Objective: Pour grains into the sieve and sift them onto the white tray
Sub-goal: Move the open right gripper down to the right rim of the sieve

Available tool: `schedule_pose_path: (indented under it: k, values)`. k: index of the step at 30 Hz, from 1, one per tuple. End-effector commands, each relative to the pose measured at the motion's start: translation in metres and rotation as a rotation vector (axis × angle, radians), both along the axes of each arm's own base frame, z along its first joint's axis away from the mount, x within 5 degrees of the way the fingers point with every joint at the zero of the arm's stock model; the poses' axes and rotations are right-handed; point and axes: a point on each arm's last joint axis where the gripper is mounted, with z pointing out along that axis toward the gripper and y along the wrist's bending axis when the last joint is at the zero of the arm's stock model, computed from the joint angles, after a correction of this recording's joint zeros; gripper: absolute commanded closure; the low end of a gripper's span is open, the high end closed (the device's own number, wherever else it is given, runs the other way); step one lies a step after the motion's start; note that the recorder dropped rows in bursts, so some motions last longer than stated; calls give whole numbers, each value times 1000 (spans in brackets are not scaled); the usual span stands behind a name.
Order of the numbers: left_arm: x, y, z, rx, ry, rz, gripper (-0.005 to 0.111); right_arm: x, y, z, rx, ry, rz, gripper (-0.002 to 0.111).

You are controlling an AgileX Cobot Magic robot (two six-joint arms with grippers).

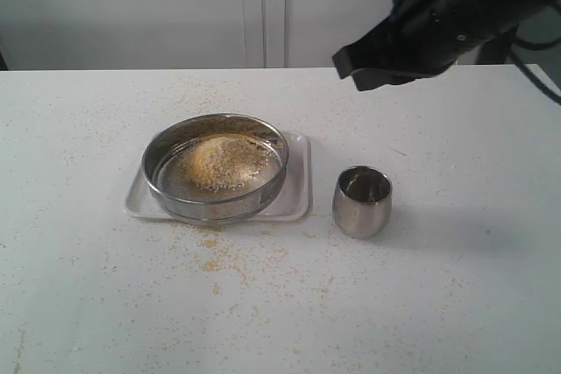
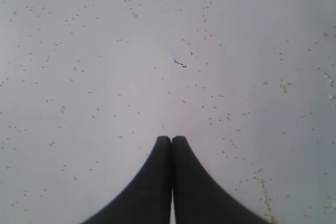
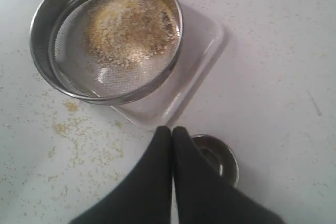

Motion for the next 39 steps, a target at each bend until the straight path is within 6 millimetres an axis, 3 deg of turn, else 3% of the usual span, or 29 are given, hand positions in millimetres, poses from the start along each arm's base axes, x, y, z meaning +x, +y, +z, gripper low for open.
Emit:
schedule_pose_path:
  k: [1, 8, 15, 18, 19, 24, 30, 39]
  values:
    - [-3, 2, -1, 5, 12, 12, 107, 17, 27, -11, -19, 38, 74, 108]
    - [-3, 2, -1, 5, 12, 12, 107, 54, 73, -46, -66, 135, 170, 108]
    - [-3, 2, -1, 5, 12, 12, 107, 92, 91, -67, -166, 109, 98, 106]
    - [-3, 2, -1, 5, 12, 12, 107, 105, 98, -78, -169, 115, 100, 85]
    - [-3, 2, -1, 5, 12, 12, 107, 108, 100, -83, -169, 115, 100, 73]
    - [-3, 2, -1, 5, 10, 11, 107, 121, 104, -96, -154, 59, 70, 48]
    - [-3, 2, -1, 5, 10, 11, 107, 132, 106, -115, -104, 55, -38, 47]
    - [-3, 2, -1, 5, 10, 11, 107, 140, 107, -146, -127, 83, -70, 51]
